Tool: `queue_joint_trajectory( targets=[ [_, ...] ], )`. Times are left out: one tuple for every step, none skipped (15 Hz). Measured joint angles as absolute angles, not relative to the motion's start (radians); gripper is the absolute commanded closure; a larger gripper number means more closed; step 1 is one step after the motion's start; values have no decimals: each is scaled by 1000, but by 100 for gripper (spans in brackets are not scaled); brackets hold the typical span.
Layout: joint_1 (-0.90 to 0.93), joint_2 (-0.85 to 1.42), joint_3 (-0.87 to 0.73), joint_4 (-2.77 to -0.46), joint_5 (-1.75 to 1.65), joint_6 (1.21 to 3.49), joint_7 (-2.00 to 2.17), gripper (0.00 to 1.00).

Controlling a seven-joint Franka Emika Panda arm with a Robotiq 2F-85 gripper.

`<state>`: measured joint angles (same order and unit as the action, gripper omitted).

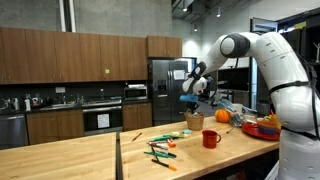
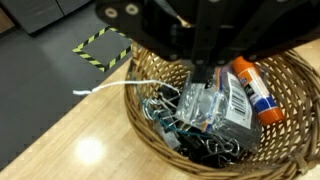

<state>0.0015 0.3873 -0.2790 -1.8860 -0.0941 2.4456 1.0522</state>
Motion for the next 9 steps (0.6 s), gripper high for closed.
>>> queue_joint_trajectory(
  targets=[
    [3, 376, -279, -1887, -94, 2450, 1052, 100],
    [4, 363, -278, -1888, -94, 2456, 1052, 100],
    [6, 349, -278, -1890, -96, 2463, 1052, 100],
    [8, 335, -278, -1893, -103, 2468, 1052, 74],
    [10, 320, -278, -1896, -119, 2471, 1057, 73],
    [11, 309, -278, -1900, -136, 2471, 1070, 68],
    [11, 303, -279, -1902, -153, 2471, 1088, 63],
    [10, 302, -281, -1904, -166, 2468, 1109, 57],
    [8, 305, -283, -1905, -175, 2463, 1128, 50]
  ],
)
